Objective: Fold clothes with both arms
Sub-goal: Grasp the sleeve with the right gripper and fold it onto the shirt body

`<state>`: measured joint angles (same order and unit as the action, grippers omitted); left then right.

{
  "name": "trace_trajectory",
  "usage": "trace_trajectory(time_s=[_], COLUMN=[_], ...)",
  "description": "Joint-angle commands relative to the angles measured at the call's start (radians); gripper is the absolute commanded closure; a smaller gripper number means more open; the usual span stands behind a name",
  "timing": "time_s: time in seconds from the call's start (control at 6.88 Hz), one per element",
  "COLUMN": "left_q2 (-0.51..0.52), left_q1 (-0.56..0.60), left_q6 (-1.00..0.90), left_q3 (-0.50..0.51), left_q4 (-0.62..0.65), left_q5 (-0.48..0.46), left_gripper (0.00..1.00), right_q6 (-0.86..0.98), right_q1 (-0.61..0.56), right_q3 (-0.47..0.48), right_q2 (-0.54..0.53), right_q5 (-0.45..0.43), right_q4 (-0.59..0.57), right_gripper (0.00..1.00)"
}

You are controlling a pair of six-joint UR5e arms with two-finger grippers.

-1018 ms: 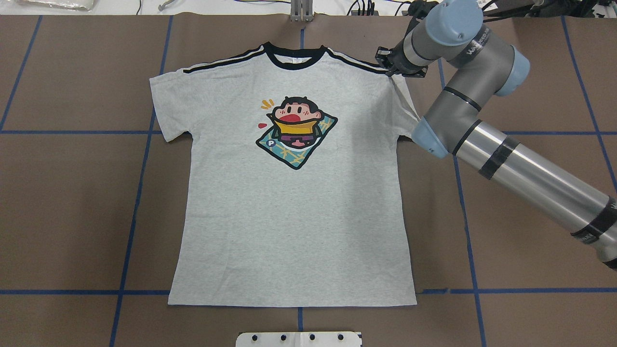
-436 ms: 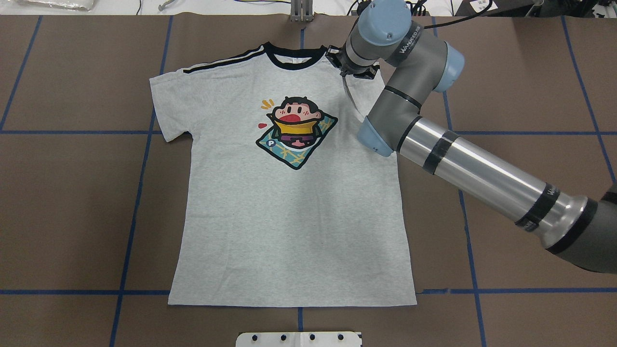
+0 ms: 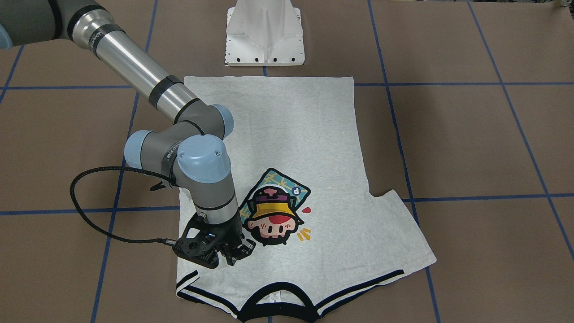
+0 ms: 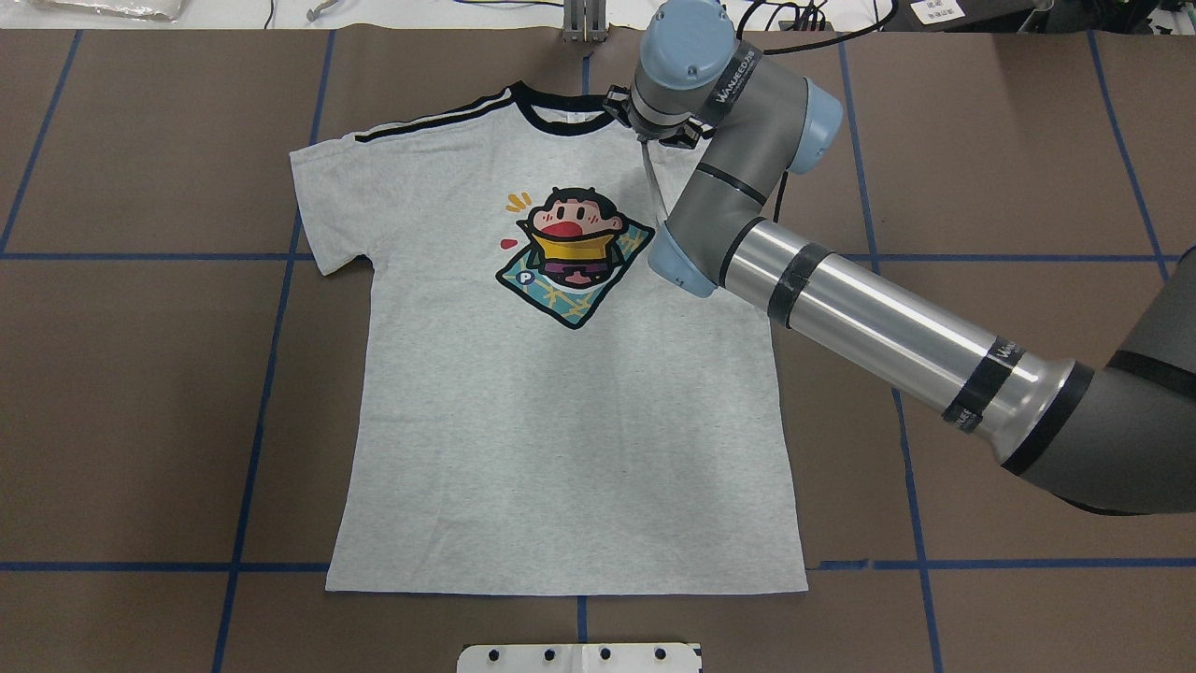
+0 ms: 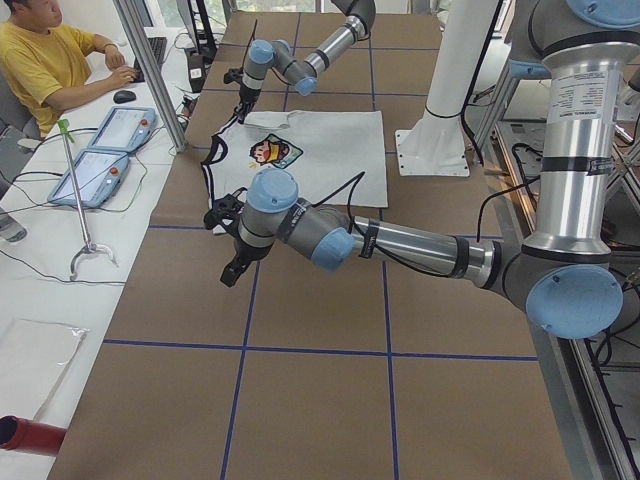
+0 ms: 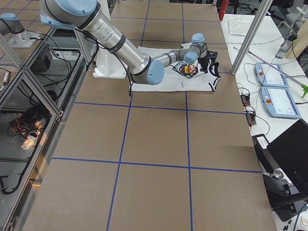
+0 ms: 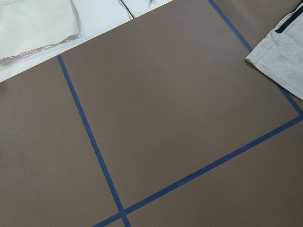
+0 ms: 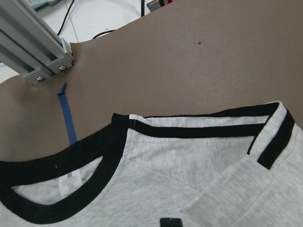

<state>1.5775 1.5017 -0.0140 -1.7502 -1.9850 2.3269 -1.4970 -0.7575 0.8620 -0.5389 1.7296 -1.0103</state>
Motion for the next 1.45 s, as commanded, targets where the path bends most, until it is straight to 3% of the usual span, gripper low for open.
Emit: trace_trajectory(time_s=[0.0,0.15,0.29,0.44,0.58,0.73,0.87,1.02,1.31], left_q2=[0.001,0.004,0.034,0.082,0.181,0.259,0.347,0.449,0.531], left_q1=[0.000,-0.003,-0.044,-0.104,-0.173,-0.214,-0.330,-0.346,-0.396], left_q6=[0.018,0.073,0.188,0.324,0.526,0.687,0.730,0.774,0.973], left_q3=[-0.002,0.001,0.008,0.018,0.067,0.145,0.256,0.403,0.612], left_q4=[0.000,-0.002,-0.003,-0.002,0.014,-0.001,-0.002,-0.023,-0.259], left_q5=[0.000,-0.001,-0.001,-0.004,-0.001,-0.003,-0.009,-0.009,-0.011], left_gripper=[0.01,0.01,0.01,0.01,0.01,0.01,0.01,0.01,0.04], right_q6=[0.000,0.000,-0.002,-0.006,-0.015,-0.015,-0.014,-0.006,-0.002], right_q1=[0.021,0.024,0.024,0.023,0.017,0.000,-0.009,-0.019,-0.032], right_q3=[-0.043,-0.041,-0.017,0.093,0.309,0.547,0.779,0.907,1.003], right_q2=[0.005,0.011,0.017,-0.022,-0.138,-0.242,-0.369,-0.459,-0.580], right_q5=[-0.022,-0.022,-0.016,-0.002,0.081,0.155,0.159,0.160,0.157], right_q4=[0.056,0.056,0.055,0.045,-0.011,-0.162,-0.280,-0.315,-0.315], right_gripper=[0.82,0.06,0.01,0.01,0.01,0.01,0.01,0.01,0.01])
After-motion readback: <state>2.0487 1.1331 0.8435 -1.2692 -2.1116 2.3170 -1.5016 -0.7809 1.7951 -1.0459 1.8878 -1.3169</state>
